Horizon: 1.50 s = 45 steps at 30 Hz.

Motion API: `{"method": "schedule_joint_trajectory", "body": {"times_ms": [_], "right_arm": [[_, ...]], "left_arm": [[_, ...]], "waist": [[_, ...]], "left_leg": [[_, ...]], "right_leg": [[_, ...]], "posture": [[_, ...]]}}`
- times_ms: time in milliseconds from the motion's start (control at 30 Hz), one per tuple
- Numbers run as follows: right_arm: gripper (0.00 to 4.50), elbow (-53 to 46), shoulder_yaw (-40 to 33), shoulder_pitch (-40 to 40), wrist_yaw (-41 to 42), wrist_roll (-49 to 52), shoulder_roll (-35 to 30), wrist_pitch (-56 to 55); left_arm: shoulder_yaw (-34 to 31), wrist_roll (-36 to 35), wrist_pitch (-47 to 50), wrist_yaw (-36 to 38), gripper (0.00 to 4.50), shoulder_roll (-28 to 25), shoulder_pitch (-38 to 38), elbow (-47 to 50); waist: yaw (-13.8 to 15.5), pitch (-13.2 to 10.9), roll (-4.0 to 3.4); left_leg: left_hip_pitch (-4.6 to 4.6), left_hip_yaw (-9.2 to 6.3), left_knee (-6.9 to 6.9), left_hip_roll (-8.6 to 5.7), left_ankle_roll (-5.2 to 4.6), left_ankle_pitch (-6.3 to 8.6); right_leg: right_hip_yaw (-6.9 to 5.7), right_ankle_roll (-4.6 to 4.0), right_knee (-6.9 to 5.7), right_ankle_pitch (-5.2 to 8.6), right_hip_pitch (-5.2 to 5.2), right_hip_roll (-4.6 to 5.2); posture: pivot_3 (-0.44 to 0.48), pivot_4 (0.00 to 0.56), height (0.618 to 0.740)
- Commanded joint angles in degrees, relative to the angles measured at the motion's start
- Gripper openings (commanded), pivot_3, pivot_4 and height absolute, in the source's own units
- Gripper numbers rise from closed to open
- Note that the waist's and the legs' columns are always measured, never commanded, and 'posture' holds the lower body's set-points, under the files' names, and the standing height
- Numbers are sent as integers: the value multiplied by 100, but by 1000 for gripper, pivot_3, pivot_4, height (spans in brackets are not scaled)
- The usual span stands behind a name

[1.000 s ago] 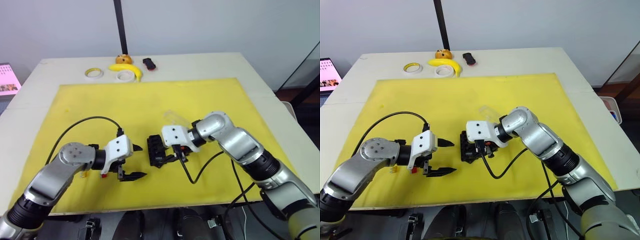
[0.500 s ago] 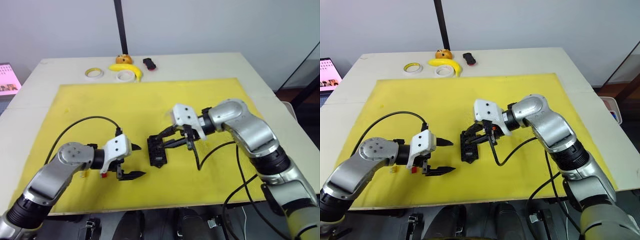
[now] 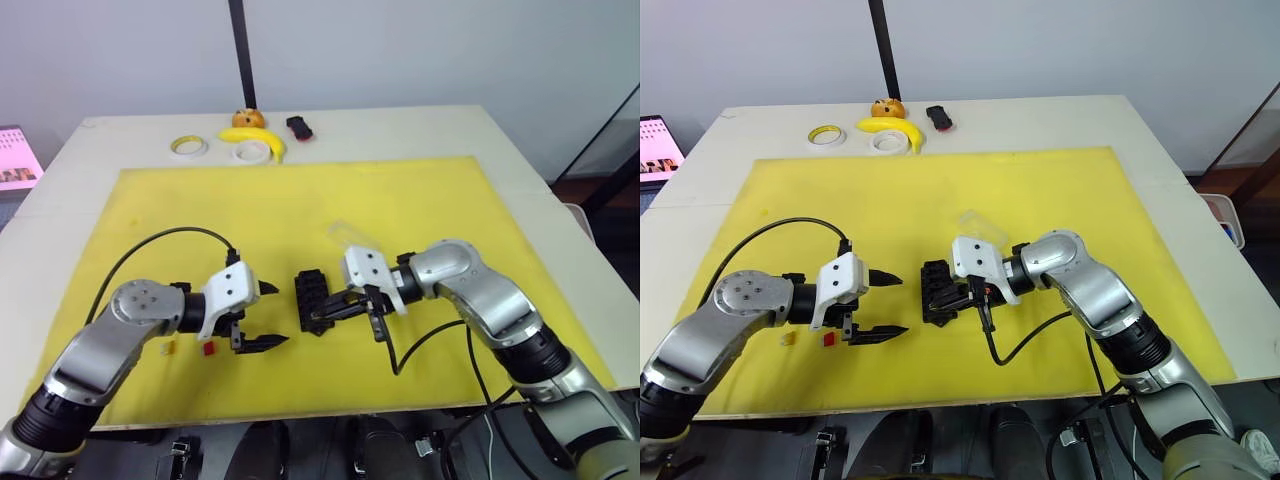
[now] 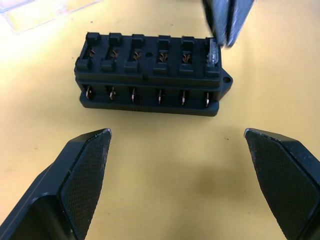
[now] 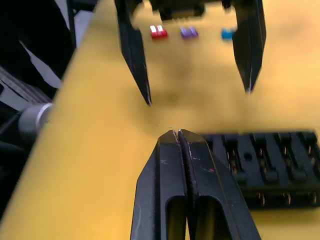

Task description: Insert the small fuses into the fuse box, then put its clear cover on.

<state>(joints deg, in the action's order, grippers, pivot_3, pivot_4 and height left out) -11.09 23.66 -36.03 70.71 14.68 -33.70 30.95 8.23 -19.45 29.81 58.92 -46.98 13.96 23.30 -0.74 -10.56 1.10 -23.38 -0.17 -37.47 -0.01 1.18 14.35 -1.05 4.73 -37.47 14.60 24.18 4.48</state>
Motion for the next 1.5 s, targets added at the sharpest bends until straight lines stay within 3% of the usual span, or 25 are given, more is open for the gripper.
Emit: {"method": "schedule_joint_trajectory", "body": {"times_ms": [33,200,533,767,900,1033,1200,1333,1500], "right_arm": [[54,109,34,-7,-32,-93,65,-198],[54,539,341,85,-40,-546,3,-705],[54,-179,-688,-357,64,724,-4,465],[54,-493,-1209,-373,262,781,-925,389],[54,105,-1572,-327,610,605,-1754,-29],[1765,702,-1820,-200,800,466,-2298,-406],[4373,1558,-2035,108,1119,192,-2922,-1023],[4443,1854,-2034,141,1157,79,-2971,-1281],[4443,1259,-2032,128,970,329,-2659,-1000]], "left_arm": [[-99,-38,-30,-25,4500,8,30,80],[-95,-47,-1,-93,4500,46,16,119],[-391,-284,168,-195,4500,48,29,218],[-1915,-1669,1107,-134,4500,-250,-344,679],[-3274,-2311,1850,466,4500,-1144,-877,278],[-4258,-2278,2013,1087,4500,-1746,-1548,-422],[-5055,-1657,1612,2139,4500,-2280,-2678,-1576],[-4967,-1228,1022,2437,4500,-2400,-2972,-2197],[-4496,-1398,1165,2226,4500,-2189,-2602,-2244]], "waist": [[-10,0,0],[-9,0,0],[-2,0,0],[-4,-1,0],[-18,-3,1],[-10,-4,-3],[-17,-5,-4],[-25,-7,-8],[-18,-7,-8]], "left_leg": [[0,0,0,0,0,0],[4,0,0,0,0,0],[4,-2,-1,3,0,0],[1,-4,1,5,0,0],[3,-1,4,7,0,0],[2,8,5,7,0,0],[1,21,20,7,0,0],[4,33,19,11,0,0],[3,43,20,24,1,0]], "right_leg": [[0,0,0,0,0,-1],[0,0,0,0,-5,-3],[0,0,0,0,-8,-2],[-2,0,8,0,-6,2],[-1,0,8,1,-1,-3],[-3,-3,15,3,0,-1],[-2,-8,25,5,9,1],[4,-25,24,15,11,1],[13,-23,24,14,17,-1]], "posture": [[0,150,740],[0,150,740],[0,150,740],[0,150,740],[0,150,740],[0,150,740],[0,150,740],[0,150,740],[0,150,740]]}}
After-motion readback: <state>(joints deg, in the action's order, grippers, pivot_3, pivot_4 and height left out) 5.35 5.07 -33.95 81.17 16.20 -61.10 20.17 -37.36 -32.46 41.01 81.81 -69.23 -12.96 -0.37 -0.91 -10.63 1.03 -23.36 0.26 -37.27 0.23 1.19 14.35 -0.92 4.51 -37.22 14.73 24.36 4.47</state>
